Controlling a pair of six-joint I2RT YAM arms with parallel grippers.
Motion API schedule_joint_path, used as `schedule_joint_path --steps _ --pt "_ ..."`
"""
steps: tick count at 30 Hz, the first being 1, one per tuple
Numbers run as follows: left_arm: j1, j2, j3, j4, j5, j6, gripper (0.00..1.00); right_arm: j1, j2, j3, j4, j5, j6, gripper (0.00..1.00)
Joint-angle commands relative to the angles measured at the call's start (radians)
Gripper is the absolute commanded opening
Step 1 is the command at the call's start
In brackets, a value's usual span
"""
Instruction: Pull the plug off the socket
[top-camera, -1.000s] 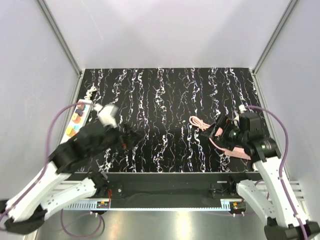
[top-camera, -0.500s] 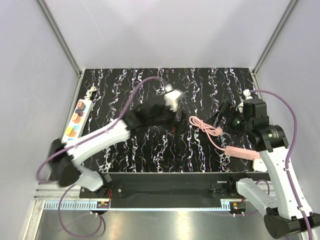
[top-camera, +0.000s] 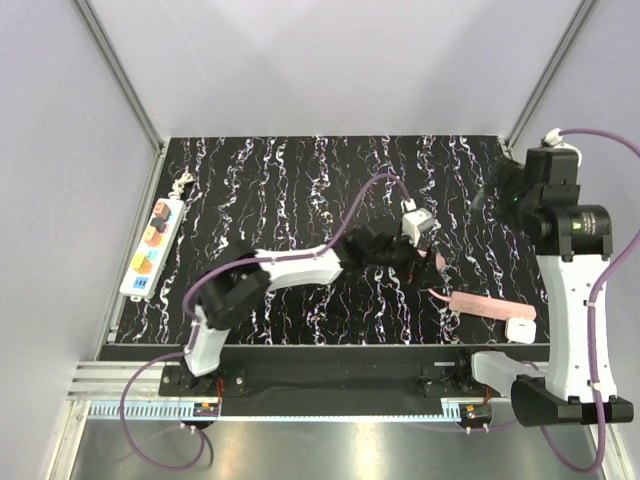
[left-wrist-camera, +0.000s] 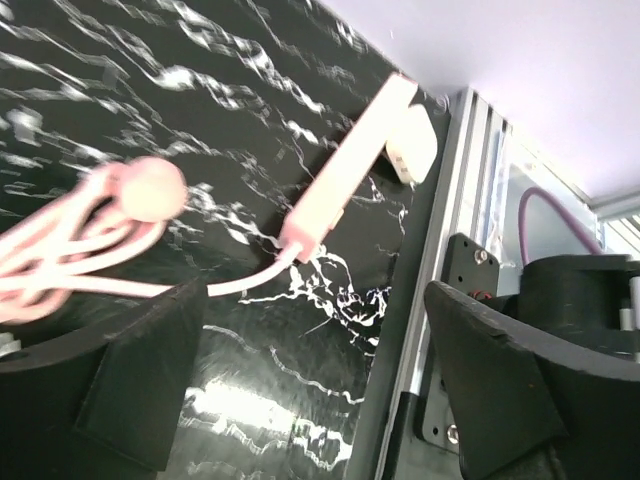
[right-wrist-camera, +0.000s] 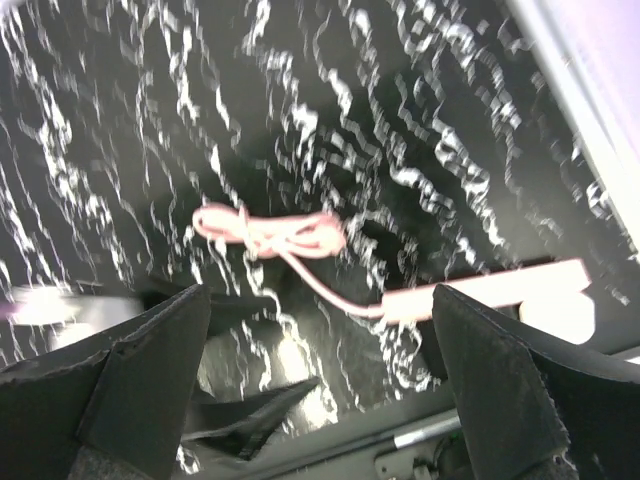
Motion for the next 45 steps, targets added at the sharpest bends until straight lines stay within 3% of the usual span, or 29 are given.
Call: schedule_joint_path --steps 1,5,12,19,24,30,34,35,40,45 --pt "-0.043 0.105 0.114 0.147 0.083 -0.019 0.99 -0.047 0.033 0.078 -0.020 -0.051 -0.069 1.00" --pt "-0.083 0.270 0.368 0.002 0.060 0.068 0.99 -0.047 0.045 0.130 -0.020 -0.158 -0.064 1.00" --pt "-0.092 0.460 0.618 -0.141 0.106 0.117 0.99 -0.047 -0.004 0.118 0.000 -0.262 -0.050 1.00" --pt "-0.108 0.551 0.669 -0.172 0.136 0.133 0.99 -0.047 -0.030 0.095 0.011 -0.321 -0.058 1.00" --pt "-0.114 0.528 0.605 -0.151 0.054 0.150 0.99 -0.047 -0.056 0.044 0.043 -0.394 -0.046 1.00" --pt "-0.114 0.556 0.677 -0.267 0.055 0.153 0.95 -0.047 -0.088 -0.030 0.062 -0.411 -0.040 1.00" --pt "-0.114 0.548 0.631 -0.260 0.052 0.148 0.81 -0.049 -0.088 -0.027 0.065 -0.411 -0.040 1.00" --pt "-0.114 0.545 0.625 -0.261 0.037 0.150 0.71 -0.047 -0.088 -0.027 0.063 -0.407 -0.043 1.00" --pt "-0.114 0.517 0.564 -0.244 -0.018 0.163 0.45 -0.047 -0.099 -0.031 0.069 -0.385 -0.044 1.00" --pt "-0.096 0.441 0.472 -0.186 -0.074 0.116 0.00 -0.046 -0.094 -0.072 0.068 -0.417 -0.036 1.00"
